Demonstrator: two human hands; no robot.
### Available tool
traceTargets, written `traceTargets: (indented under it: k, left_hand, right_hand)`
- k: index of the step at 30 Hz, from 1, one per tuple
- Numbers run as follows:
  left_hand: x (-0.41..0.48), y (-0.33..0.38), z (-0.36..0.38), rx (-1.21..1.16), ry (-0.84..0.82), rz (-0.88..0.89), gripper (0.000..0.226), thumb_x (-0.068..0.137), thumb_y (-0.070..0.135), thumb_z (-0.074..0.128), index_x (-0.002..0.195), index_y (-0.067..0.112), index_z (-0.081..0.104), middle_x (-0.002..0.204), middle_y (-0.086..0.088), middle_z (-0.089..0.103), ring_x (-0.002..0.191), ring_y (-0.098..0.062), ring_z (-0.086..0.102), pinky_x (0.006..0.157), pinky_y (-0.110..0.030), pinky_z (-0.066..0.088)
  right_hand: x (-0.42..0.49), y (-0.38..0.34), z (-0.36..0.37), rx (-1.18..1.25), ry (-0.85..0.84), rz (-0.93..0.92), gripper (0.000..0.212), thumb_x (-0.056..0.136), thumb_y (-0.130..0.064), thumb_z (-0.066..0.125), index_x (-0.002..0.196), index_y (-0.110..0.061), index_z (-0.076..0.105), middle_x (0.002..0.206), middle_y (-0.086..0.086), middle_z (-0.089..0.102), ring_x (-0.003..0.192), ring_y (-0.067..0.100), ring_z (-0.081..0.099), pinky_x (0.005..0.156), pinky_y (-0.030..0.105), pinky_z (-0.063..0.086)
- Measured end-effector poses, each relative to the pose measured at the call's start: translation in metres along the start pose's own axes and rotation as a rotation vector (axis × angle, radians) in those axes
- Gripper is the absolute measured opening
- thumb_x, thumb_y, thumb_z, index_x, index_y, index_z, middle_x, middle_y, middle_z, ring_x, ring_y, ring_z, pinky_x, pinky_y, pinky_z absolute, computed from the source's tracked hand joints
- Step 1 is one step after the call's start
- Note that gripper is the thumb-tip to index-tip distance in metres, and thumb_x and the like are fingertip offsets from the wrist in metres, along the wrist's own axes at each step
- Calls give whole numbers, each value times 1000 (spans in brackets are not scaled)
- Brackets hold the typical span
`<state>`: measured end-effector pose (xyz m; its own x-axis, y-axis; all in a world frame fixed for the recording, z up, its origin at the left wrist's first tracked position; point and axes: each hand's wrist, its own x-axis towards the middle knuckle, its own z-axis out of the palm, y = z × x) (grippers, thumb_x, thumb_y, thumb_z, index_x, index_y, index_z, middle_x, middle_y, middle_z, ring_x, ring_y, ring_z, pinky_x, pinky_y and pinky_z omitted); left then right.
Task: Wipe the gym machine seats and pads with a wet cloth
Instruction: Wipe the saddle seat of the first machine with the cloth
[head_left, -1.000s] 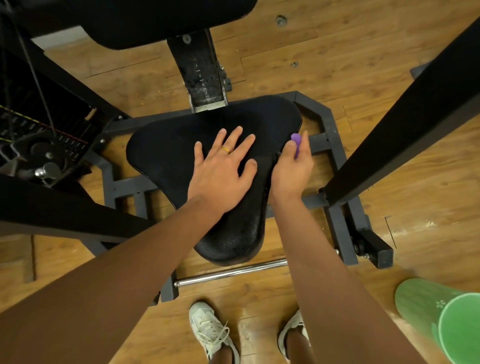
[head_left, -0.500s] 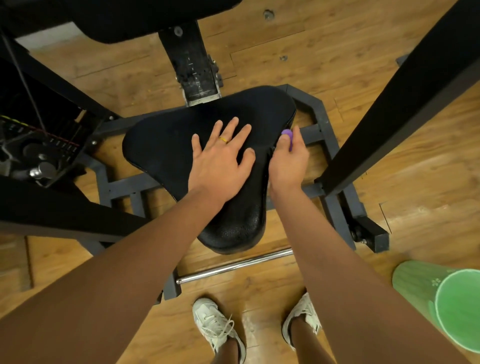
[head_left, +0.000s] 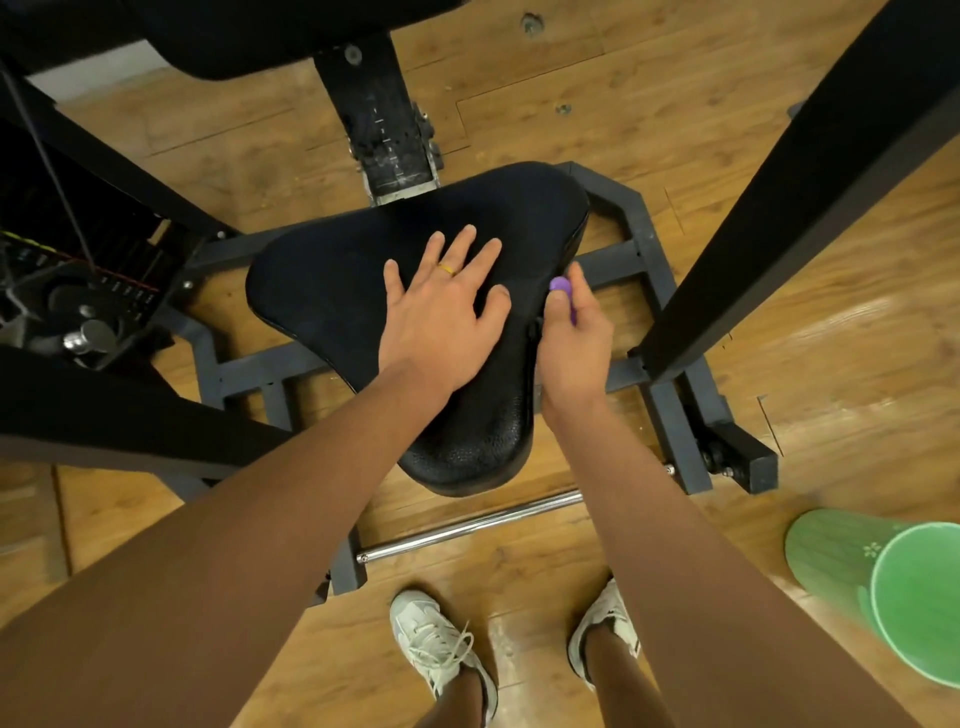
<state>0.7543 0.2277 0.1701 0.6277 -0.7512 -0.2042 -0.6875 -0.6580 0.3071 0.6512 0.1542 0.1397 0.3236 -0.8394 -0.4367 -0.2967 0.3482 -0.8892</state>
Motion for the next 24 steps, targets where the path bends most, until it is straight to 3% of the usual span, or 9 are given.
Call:
traceTargets:
  k: [7,11,14,17,19,22,24]
  left_hand:
    - [4,-3,-3,-15,10,0,53,102,46,30,154,35,29,164,7,20,153,-19,7,121,-58,2]
    - [-3,-1,-7,-62,-8,15,50,104,41,33,152,31,36,164,3,23,153,-18,10,122,-57,5]
    - [-27,-5,-15,-122,-30,69,47,105,39,35,150,29,40,163,2,24,153,-15,10,122,-55,7]
    - [-63,-18,-11,13,-100,184,51,105,41,29,156,32,27,166,4,14,153,-15,5,122,-56,6]
    - [-67,-26,-9,27,-61,201,52,105,42,27,156,33,24,166,6,13,153,-14,6,123,-54,7]
    - [-58,-24,-8,-17,-19,199,51,104,42,29,155,34,28,165,6,17,153,-13,8,123,-51,6]
    - [-63,-23,-6,-11,-18,205,51,104,42,28,155,34,29,165,6,17,153,-12,8,123,-51,7]
  right_hand:
    - [-62,12,-37,12,-289,1,40,103,-19,46,143,-26,50,130,-13,63,122,2,56,107,37,45]
    - [-59,8,-33,-45,-227,8,43,103,-22,47,146,-21,46,128,-20,59,122,0,53,109,34,44]
    - [-39,1,-24,4,-143,26,45,102,-25,48,147,-21,44,136,-10,58,124,5,54,108,38,45]
    - [-36,6,-22,6,-190,46,50,96,-37,49,145,-24,47,135,-8,61,125,8,56,106,43,46]
    - [-52,11,-24,9,-241,39,52,94,-38,48,145,-25,47,137,-9,59,129,8,52,108,43,44]
    - [-85,15,-40,-16,-227,-22,48,100,-28,46,148,-22,43,135,-10,60,123,2,54,107,34,46]
    - [-114,23,-47,-28,-230,-55,46,104,-21,43,150,-22,39,119,-9,65,102,-2,61,89,19,51]
